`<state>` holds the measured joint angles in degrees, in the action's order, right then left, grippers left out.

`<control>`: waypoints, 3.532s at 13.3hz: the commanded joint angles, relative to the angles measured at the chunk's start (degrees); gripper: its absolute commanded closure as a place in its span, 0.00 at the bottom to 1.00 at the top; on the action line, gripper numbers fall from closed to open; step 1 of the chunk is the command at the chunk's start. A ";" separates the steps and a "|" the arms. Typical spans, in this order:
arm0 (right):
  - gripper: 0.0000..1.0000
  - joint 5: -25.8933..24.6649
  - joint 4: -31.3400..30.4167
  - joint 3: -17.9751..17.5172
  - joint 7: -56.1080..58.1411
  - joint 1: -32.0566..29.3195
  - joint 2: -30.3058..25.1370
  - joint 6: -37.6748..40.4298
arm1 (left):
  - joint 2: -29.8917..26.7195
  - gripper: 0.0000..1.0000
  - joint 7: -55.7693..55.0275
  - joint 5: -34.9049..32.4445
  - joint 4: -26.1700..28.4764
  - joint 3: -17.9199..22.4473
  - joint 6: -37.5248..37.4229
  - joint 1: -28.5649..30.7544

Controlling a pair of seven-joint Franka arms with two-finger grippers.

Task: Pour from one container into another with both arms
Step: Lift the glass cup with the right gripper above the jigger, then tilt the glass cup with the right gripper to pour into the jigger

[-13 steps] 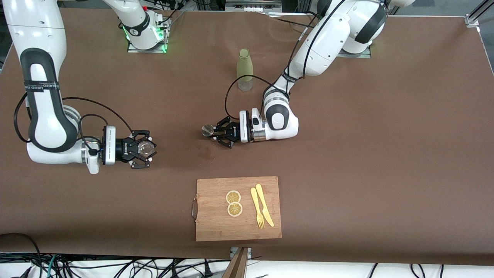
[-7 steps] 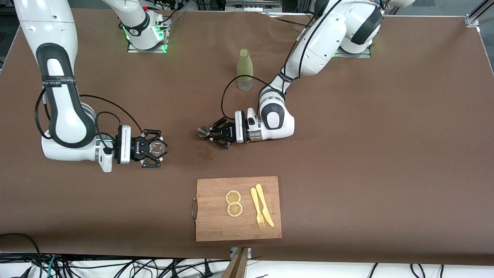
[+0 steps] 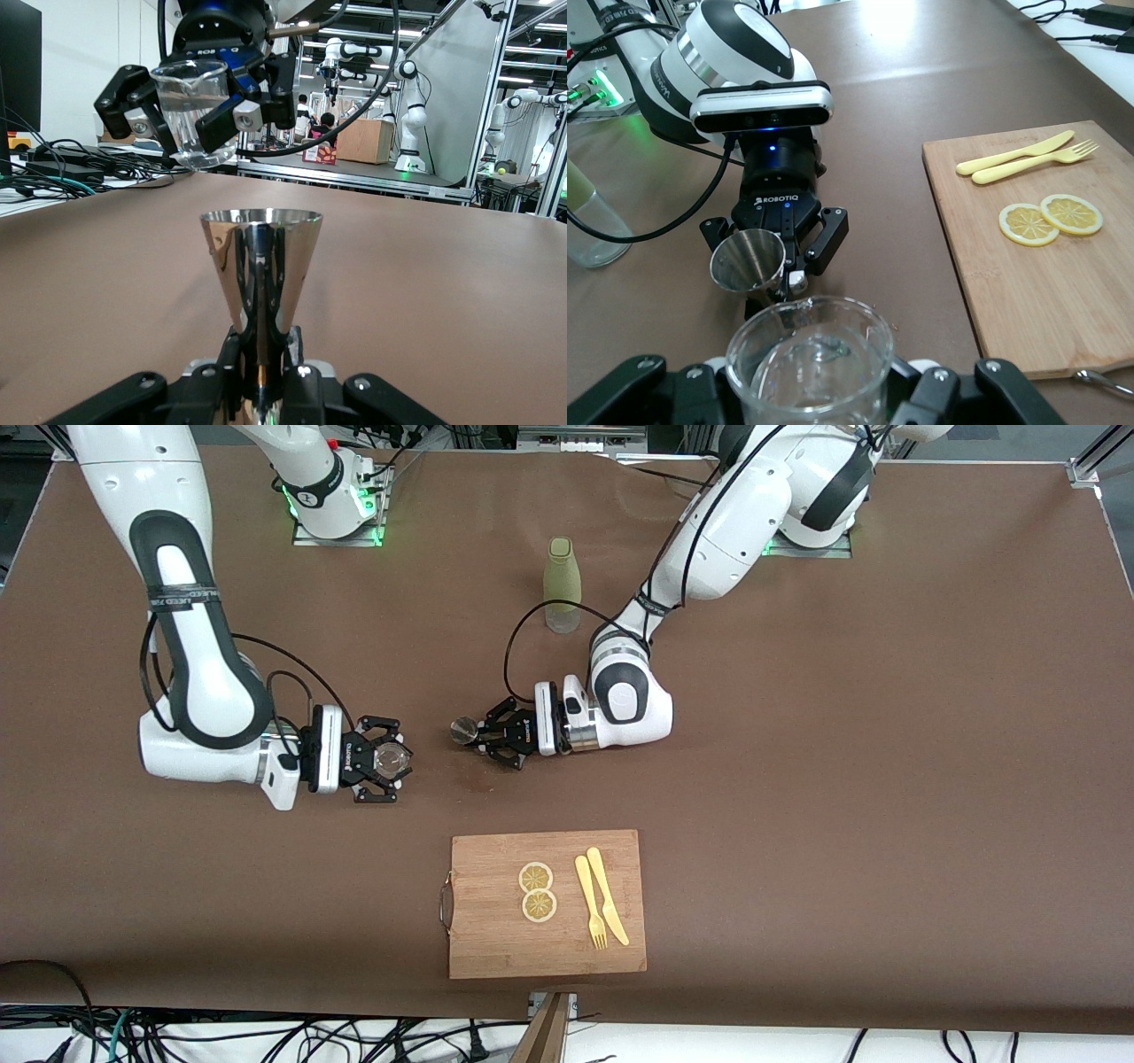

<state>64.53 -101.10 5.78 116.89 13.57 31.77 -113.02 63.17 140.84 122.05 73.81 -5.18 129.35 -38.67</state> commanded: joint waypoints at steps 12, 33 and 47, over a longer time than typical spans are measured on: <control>0.72 1.83 -9.47 3.19 -3.50 10.85 -6.29 -10.63 | 1.52 1.00 1.89 2.23 -2.97 0.17 1.87 -0.79; 0.72 -12.41 -13.07 4.24 -16.87 16.57 -11.56 -17.05 | 1.69 1.00 1.98 1.96 -2.88 0.61 1.78 -0.44; 0.72 -19.36 -12.02 4.07 -28.20 18.42 -11.91 -18.90 | 1.96 1.00 2.07 1.96 -2.88 0.52 1.78 -0.53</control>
<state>46.58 -112.16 9.31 90.74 31.11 21.52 -131.37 64.05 140.87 122.05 73.23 -4.60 129.82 -38.68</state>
